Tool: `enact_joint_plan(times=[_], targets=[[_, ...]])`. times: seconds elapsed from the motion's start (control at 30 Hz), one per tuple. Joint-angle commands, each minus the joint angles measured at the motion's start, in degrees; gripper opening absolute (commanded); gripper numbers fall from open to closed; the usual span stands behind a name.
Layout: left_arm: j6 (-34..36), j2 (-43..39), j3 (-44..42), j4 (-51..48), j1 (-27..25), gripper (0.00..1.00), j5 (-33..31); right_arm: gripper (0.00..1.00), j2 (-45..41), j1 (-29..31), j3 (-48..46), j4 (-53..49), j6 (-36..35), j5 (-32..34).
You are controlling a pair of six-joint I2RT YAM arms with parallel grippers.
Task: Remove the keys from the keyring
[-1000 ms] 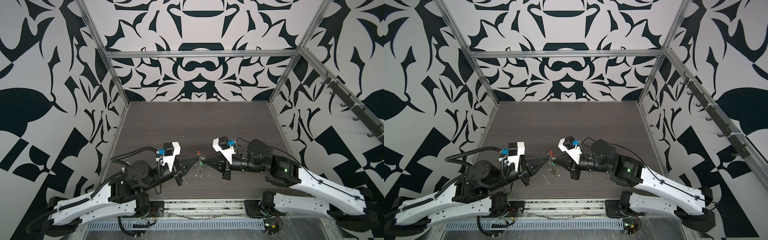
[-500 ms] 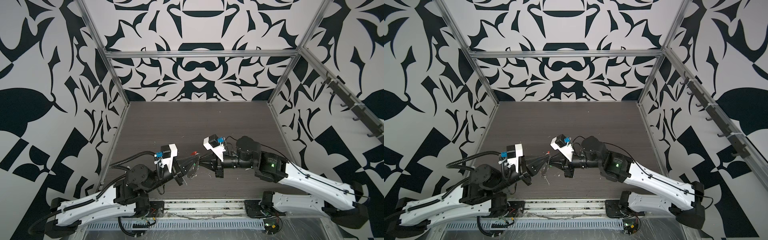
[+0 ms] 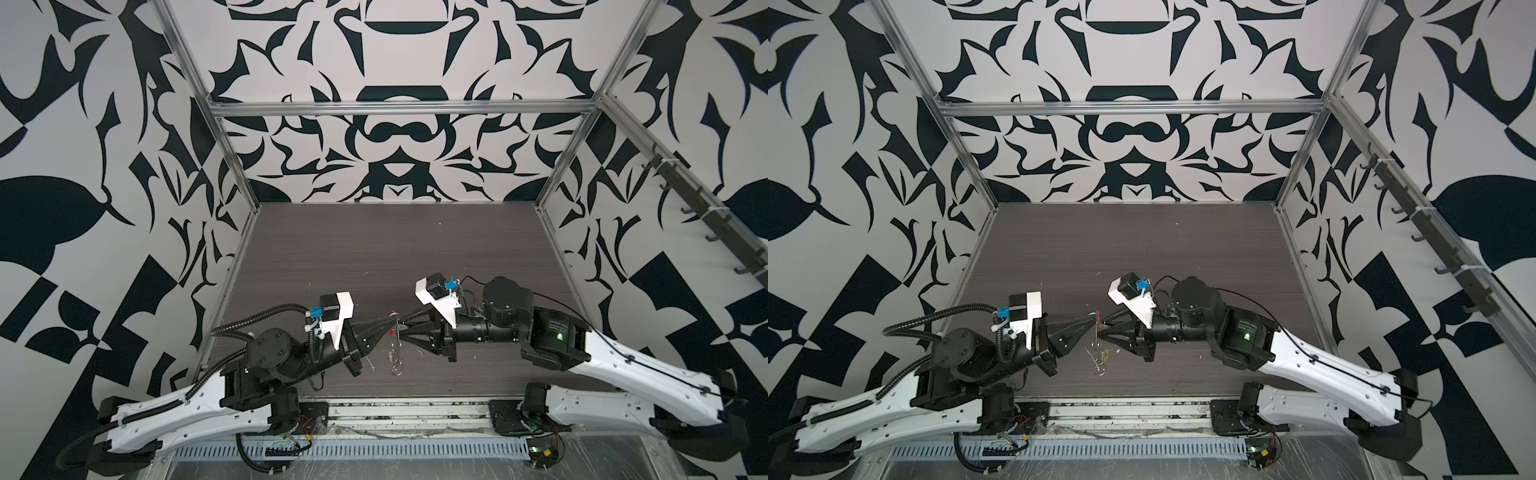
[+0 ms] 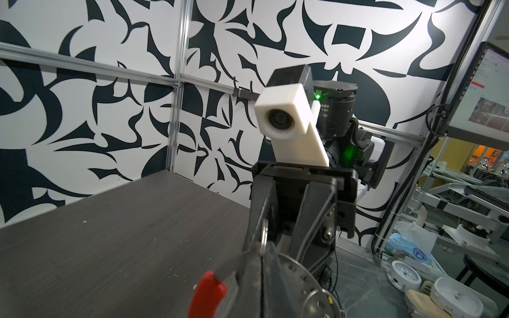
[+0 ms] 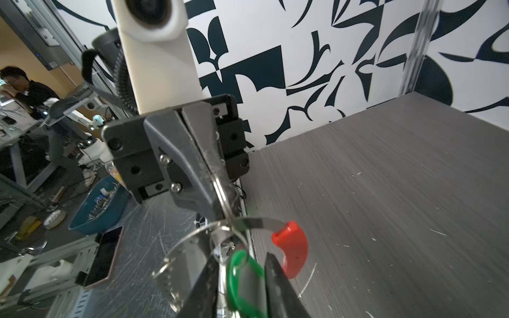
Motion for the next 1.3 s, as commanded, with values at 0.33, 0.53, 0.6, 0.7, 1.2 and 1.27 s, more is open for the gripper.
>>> enact_joint_plan(times=[0.33,0.53,0.6,0.7,1.2,1.27], targets=[[0.12,0.49,3.80,-4.08,-0.04,0.00,3.58,0.45,-5.09,0.27,4.42,1.84,0.00,2.92],[0.11,1.68,4.96,-5.05,-0.04,0.00,4.03,0.42,-1.54,0.29,5.79,3.60,0.10,0.19],[0.07,1.56,4.89,-4.96,0.00,0.00,3.88,0.40,-0.72,0.28,6.21,3.33,0.10,-0.54],[0.13,1.13,4.71,-4.78,-0.05,0.00,3.52,0.35,-0.34,0.32,6.03,3.18,0.10,-1.27],[-0.54,1.86,5.56,-5.71,-0.02,0.00,3.08,0.00,-1.32,0.33,5.19,3.84,0.07,-0.65],[-0.78,1.57,6.10,-7.04,-0.01,0.00,2.14,0.00,-1.67,0.26,5.34,2.84,-0.37,-0.50]])
